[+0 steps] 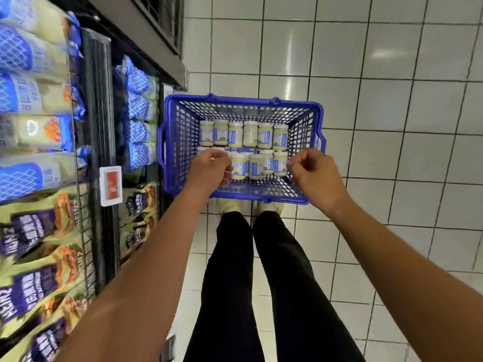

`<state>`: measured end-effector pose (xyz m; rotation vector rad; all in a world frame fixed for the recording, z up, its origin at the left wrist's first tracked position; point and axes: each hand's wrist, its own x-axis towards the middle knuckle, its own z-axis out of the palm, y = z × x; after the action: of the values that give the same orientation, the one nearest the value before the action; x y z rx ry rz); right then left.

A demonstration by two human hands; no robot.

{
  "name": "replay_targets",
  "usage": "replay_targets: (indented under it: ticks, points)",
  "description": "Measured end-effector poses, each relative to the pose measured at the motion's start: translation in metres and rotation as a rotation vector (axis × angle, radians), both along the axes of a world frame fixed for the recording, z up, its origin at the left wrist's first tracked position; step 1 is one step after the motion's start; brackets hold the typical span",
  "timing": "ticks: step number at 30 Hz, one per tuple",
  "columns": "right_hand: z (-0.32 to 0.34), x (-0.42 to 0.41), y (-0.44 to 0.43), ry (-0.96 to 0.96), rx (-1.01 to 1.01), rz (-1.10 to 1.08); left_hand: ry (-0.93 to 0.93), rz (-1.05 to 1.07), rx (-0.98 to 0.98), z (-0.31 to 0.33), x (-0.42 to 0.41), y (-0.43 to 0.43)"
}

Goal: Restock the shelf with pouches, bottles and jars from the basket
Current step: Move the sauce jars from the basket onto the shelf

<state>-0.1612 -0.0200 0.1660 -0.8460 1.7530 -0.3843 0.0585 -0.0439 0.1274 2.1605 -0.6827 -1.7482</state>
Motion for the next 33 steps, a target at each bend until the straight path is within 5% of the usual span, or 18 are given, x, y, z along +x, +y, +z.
replay_targets:
  ticks: [11,17,24,33]
  points:
    - [-0.197,0.018,0.009,0.026,0.137,0.076,-0.047,-0.177,0.155,-0.194,-0.018,0.006]
    - [-0.292,0.019,0.008,0.061,0.243,0.084,-0.235,-0.313,0.18,-0.272,-0.02,0.015]
    - [-0.356,0.029,0.013,-0.015,0.37,0.114,-0.435,-0.42,0.123,-0.314,-0.019,0.027]
    - [-0.379,0.041,0.021,-0.015,0.348,0.059,-0.312,-0.534,0.133,-0.329,-0.03,0.035]
